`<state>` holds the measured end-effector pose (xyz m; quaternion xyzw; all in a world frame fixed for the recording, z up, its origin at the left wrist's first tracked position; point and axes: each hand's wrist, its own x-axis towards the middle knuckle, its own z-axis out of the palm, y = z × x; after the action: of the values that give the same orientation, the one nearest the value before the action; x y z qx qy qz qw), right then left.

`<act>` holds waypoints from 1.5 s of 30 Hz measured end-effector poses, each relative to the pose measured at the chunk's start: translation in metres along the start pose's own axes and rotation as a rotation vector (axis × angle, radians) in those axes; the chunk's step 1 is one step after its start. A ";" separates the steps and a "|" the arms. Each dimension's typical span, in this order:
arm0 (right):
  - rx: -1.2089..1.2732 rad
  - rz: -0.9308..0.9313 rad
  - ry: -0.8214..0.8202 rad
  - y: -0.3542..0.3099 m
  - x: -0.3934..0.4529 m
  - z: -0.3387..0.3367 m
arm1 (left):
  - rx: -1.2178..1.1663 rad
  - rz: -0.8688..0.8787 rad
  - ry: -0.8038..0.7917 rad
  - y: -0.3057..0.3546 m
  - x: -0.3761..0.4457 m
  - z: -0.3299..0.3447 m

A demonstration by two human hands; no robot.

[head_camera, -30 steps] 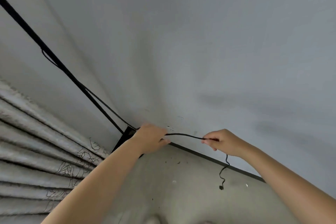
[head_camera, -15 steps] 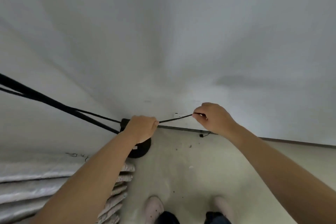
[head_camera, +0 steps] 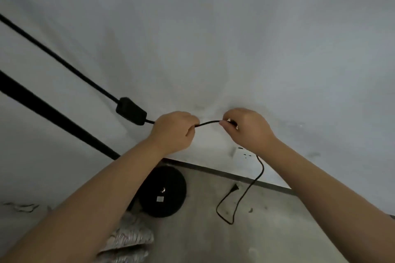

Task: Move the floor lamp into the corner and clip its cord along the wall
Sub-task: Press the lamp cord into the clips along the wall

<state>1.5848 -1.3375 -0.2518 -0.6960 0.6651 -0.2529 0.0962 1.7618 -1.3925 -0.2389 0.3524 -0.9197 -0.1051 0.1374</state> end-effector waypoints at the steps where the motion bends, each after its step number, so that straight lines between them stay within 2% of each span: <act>1: 0.029 -0.035 -0.011 0.005 0.002 0.010 | 0.036 0.024 0.000 -0.009 0.002 0.004; 5: 0.095 -0.151 0.008 0.022 0.009 0.041 | 0.173 0.110 0.007 -0.047 0.006 0.024; 7: 0.078 -0.176 0.045 0.028 0.012 0.049 | 0.278 0.099 -0.049 -0.061 0.008 0.032; 11: 0.006 -0.229 0.150 0.030 0.014 0.059 | 0.378 0.062 -0.017 -0.064 0.006 0.043; 14: -0.085 -0.262 0.189 0.029 0.014 0.066 | 0.466 0.032 -0.098 -0.060 0.009 0.053; 16: -0.144 -0.282 0.225 0.029 0.014 0.068 | 0.429 -0.039 -0.056 -0.057 0.014 0.054; 19: -0.228 -0.316 0.242 0.031 0.012 0.071 | 0.522 0.107 0.112 -0.048 0.016 0.052; 22: -0.227 -0.337 0.244 0.034 0.011 0.073 | 0.644 0.140 0.175 -0.042 0.011 0.048; 29: -0.178 -0.301 0.240 0.025 0.009 0.069 | 0.610 0.206 0.175 -0.050 0.000 0.056; 36: -0.427 -0.114 0.080 0.004 0.031 0.065 | 0.702 0.246 0.181 -0.052 -0.002 0.055; 40: -0.465 -0.065 0.081 0.000 0.032 0.068 | 0.784 0.253 0.278 -0.057 0.002 0.061; 45: -0.458 -0.015 0.183 0.005 0.024 0.065 | 0.810 0.296 0.447 -0.057 0.006 0.067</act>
<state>1.6108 -1.3749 -0.3040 -0.6788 0.7058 -0.1581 -0.1266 1.7706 -1.4321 -0.3173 0.2569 -0.8749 0.3604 0.1967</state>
